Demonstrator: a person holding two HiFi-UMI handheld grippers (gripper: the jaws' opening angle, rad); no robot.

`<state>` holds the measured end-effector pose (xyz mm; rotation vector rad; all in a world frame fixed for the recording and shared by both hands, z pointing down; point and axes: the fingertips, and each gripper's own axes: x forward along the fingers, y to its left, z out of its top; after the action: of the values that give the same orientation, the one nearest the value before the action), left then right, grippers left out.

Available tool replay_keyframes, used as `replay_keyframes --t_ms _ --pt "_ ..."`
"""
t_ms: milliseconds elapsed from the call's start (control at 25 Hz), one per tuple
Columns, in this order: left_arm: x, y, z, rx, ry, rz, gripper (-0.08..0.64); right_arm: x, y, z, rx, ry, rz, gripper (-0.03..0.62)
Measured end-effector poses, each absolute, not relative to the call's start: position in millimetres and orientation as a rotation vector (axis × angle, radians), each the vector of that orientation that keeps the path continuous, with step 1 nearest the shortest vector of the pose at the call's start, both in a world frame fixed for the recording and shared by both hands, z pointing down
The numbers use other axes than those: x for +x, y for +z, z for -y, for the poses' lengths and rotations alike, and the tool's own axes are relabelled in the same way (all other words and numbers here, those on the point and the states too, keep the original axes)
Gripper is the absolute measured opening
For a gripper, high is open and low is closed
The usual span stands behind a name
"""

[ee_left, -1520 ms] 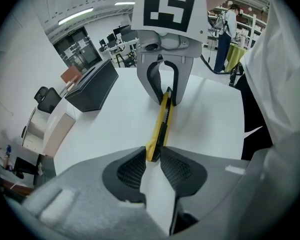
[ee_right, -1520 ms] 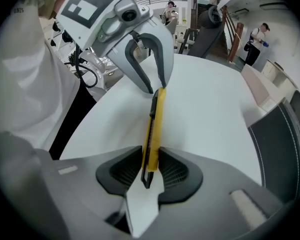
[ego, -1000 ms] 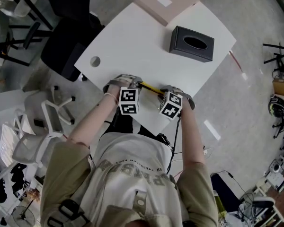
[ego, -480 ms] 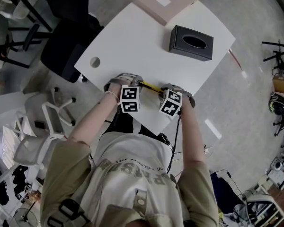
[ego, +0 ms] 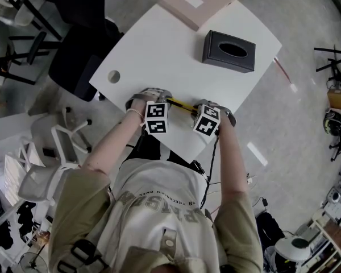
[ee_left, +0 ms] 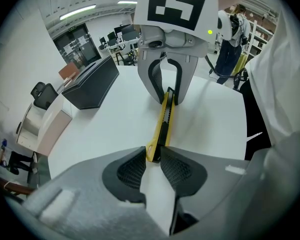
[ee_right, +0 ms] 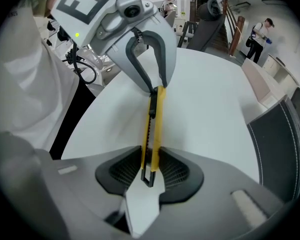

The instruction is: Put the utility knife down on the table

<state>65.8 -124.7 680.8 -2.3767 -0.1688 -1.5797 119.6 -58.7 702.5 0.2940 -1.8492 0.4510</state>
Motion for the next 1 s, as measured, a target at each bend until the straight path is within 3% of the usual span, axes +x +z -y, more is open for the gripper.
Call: replay_keyframes --t_ms 1000 --pt "68.3 682.6 127.3 -2.410 -1.616 0.187 0.081 120.2 697.0 60.9 0.355 0.332 1.825 0.127"
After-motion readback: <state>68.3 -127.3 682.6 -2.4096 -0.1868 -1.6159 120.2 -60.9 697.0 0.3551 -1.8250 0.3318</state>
